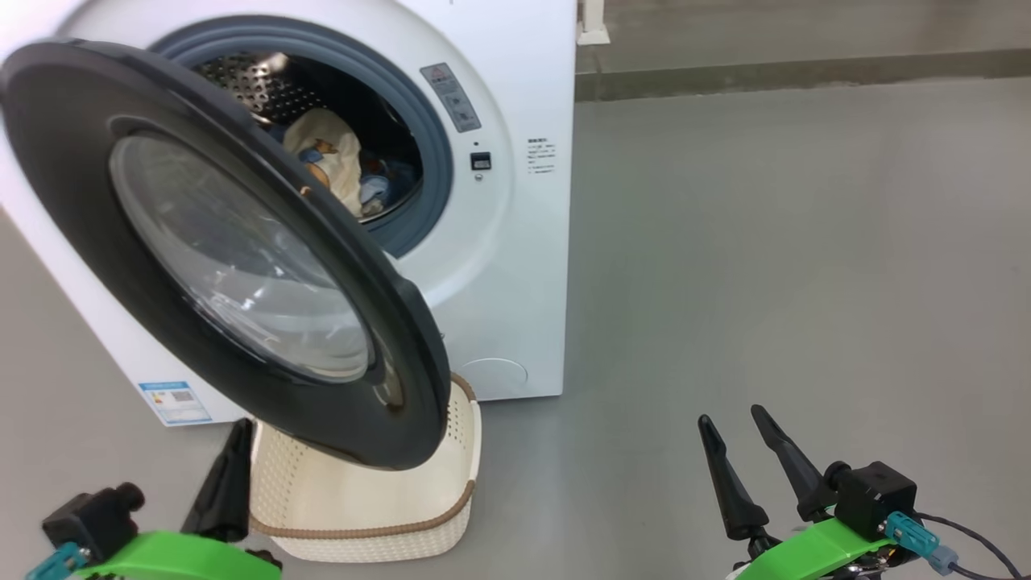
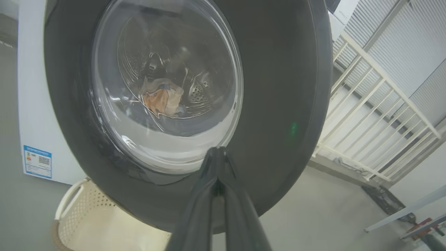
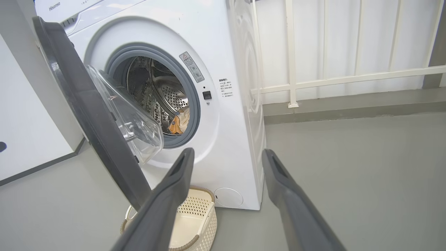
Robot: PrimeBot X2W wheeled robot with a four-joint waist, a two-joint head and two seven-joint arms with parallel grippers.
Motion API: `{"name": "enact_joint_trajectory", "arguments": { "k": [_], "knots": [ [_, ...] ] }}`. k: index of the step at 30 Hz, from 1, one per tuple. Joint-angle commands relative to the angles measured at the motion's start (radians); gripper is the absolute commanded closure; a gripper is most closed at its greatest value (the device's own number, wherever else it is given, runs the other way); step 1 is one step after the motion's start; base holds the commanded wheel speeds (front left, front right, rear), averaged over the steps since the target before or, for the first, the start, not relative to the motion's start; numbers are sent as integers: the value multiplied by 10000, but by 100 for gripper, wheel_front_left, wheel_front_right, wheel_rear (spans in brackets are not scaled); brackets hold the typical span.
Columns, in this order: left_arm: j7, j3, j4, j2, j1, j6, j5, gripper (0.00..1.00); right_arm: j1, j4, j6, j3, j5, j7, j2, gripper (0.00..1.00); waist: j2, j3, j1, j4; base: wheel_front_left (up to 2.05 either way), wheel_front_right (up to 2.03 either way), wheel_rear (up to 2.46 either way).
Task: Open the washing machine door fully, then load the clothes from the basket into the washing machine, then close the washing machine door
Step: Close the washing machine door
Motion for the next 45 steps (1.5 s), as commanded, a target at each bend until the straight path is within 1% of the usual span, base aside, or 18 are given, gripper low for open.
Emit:
{"name": "enact_joint_trajectory", "arguments": {
  "k": [1,4,6,10,13,14,15,16,23,45],
  "knots": [
    [-121,788,-189,2,-190,-68,1031,100,-44,-308,16,220,-64,-120,43,0,-1,-61,0,140,0,0,0],
    [-127,1550,-444,-489,74,-68,2840,100,-26,-330,16,229,-47,-120,43,0,-1,-71,0,216,0,0,0],
    [-128,1867,-618,-819,339,-68,3731,100,-21,-336,16,243,-19,-120,43,0,-1,-81,0,245,0,0,0],
    [-129,2050,-744,-1221,831,-68,4753,100,8,-341,16,260,27,-120,43,0,-1,-108,0,276,0,0,0],
    [-130,1985,-713,-1291,1004,-68,5003,100,23,-340,16,263,48,-120,43,0,-1,-114,0,288,0,0,0],
    [-130,1905,-646,-1292,1071,-68,5059,76,27,-334,16,267,58,-120,43,0,-1,-119,0,290,0,0,0],
    [-130,1799,-600,-1257,1114,-68,5131,27,30,-328,16,271,68,-120,43,0,-1,-122,0,290,0,0,0],
    [-130,1738,-587,-1233,1141,-68,5192,0,29,-323,16,276,76,-120,43,0,-1,-124,0,290,0,0,0],
    [-131,1545,-491,-1184,1156,-68,5059,0,22,-318,16,298,121,-120,43,0,-1,-134,0,303,0,0,0],
    [-131,1454,-317,-1218,1160,-69,5160,0,-19,-271,16,339,104,-120,43,0,-1,-147,0,275,0,0,0]
  ]
}}
